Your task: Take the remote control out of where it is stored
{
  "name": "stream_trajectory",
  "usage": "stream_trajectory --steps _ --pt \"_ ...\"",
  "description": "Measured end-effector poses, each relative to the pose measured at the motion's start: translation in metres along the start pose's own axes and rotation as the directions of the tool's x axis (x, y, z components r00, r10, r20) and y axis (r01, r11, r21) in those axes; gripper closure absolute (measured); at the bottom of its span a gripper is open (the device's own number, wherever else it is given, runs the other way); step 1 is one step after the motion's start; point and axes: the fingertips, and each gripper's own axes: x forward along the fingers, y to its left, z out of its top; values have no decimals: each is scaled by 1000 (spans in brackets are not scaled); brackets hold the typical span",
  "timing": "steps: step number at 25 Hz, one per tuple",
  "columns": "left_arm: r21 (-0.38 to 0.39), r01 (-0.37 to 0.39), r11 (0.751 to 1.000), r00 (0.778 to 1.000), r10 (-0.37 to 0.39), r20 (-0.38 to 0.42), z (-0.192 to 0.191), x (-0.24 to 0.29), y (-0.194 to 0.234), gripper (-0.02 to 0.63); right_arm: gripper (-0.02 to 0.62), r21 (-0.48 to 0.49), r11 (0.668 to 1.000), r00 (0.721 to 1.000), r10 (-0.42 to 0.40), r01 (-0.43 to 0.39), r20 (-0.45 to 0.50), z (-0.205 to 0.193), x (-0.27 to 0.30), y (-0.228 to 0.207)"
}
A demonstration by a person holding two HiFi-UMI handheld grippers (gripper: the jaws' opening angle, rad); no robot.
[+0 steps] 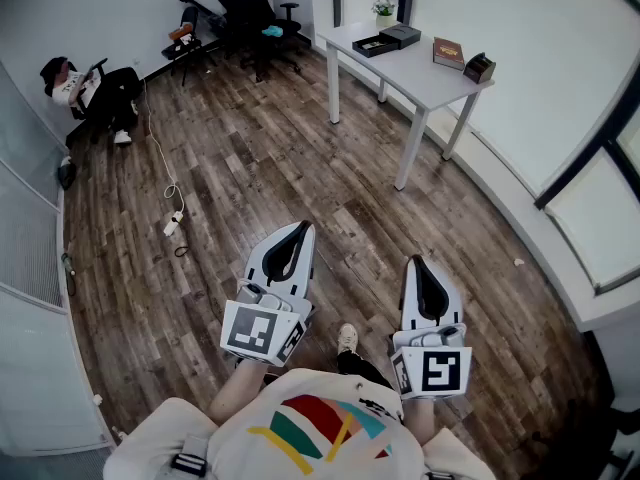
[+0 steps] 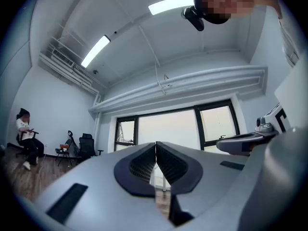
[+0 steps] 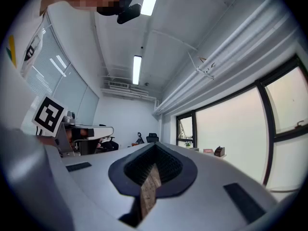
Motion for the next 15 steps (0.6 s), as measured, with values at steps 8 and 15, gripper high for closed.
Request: stream_trajectory --steps 8,15 --pt "6 -11 1000 1000 11 -3 -5 20 18 595 603 5 1000 1000 15 -15 -9 -5 31 -2" --pt "-2 -15 1000 999 15 -34 -18 34 30 595 603 70 997 999 42 -41 -20 -15 55 -3"
